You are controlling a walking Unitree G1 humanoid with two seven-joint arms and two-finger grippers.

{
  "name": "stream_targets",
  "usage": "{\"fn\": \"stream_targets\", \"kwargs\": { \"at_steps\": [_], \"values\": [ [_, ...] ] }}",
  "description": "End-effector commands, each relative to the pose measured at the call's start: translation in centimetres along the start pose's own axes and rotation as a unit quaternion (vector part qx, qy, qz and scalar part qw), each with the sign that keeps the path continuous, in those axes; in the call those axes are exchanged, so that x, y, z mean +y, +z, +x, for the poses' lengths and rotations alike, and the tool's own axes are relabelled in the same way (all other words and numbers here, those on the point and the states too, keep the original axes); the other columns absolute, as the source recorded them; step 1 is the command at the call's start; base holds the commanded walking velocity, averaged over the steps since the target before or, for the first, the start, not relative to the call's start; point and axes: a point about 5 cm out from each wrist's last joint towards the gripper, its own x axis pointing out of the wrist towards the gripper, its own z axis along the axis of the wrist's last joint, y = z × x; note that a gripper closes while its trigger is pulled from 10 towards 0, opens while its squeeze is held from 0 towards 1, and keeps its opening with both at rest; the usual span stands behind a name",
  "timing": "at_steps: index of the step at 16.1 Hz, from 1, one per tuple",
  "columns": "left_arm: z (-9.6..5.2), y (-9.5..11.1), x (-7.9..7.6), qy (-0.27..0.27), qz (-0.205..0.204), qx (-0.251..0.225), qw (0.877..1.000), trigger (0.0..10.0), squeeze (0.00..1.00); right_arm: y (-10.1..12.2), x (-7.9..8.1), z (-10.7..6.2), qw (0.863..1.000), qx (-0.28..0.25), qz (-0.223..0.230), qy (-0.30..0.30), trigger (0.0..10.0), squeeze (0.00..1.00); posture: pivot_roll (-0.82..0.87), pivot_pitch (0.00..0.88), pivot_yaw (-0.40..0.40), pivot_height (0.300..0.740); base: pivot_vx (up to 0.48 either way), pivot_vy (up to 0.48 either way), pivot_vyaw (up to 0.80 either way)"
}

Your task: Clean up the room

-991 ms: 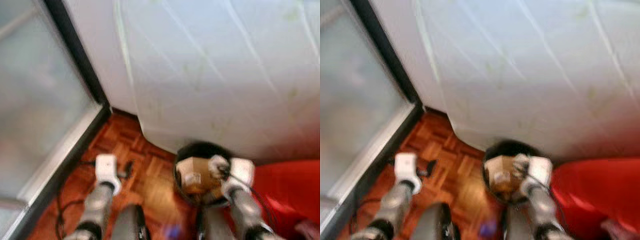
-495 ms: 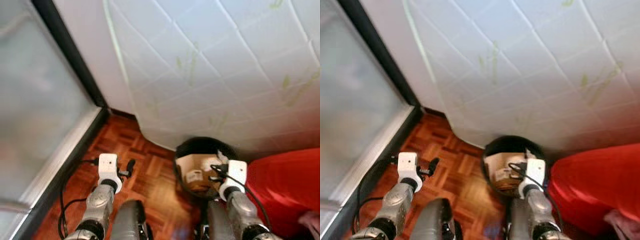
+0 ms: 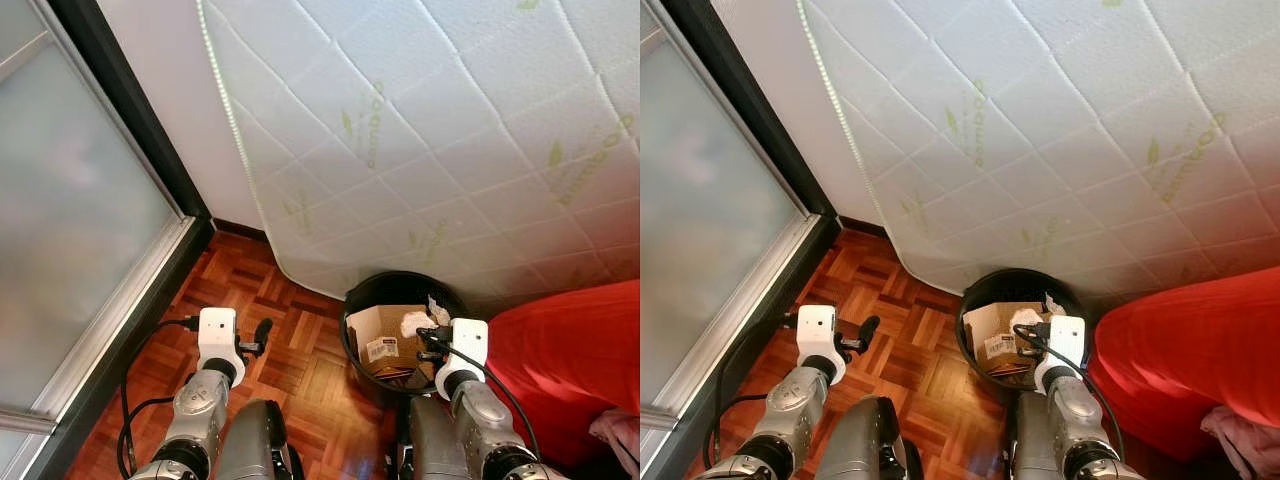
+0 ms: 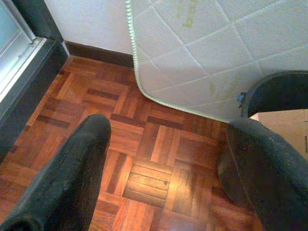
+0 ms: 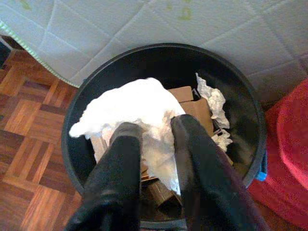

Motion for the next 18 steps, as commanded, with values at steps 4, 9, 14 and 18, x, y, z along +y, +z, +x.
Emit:
{"fn": "stream_targets", "kwargs": {
  "at_steps": [4,9,14,18],
  "values": [
    [-0.39,-0.76,0.32,0.008,-0.007,0.017,1.000,10.0,0.00,-0.88,0.93,-0.17,0.999,0.019,-0.001,0.034,10.0,1.00,-0.03,0.222,0.074,0.615,0.000,0.000,0.00],
    [-0.37,-0.76,0.29,0.007,-0.006,0.018,1.000,10.0,0.00,-0.89,0.93,-0.18,0.999,0.019,-0.008,0.030,10.0,1.00,-0.03,0.220,0.074,0.615,0.000,0.000,0.00],
    [-0.45,-0.94,0.28,0.007,-0.006,0.022,1.000,10.0,0.00,-0.89,0.64,-0.22,1.000,0.016,-0.004,0.015,10.0,0.00,-0.03,0.219,0.076,0.615,0.000,0.000,0.00],
    [-0.58,-1.18,0.23,0.006,0.001,0.026,1.000,10.0,0.00,-0.84,0.76,-0.18,1.000,0.015,-0.003,0.013,10.0,0.00,-0.03,0.221,0.076,0.615,0.000,0.000,0.00]
  ]
}}
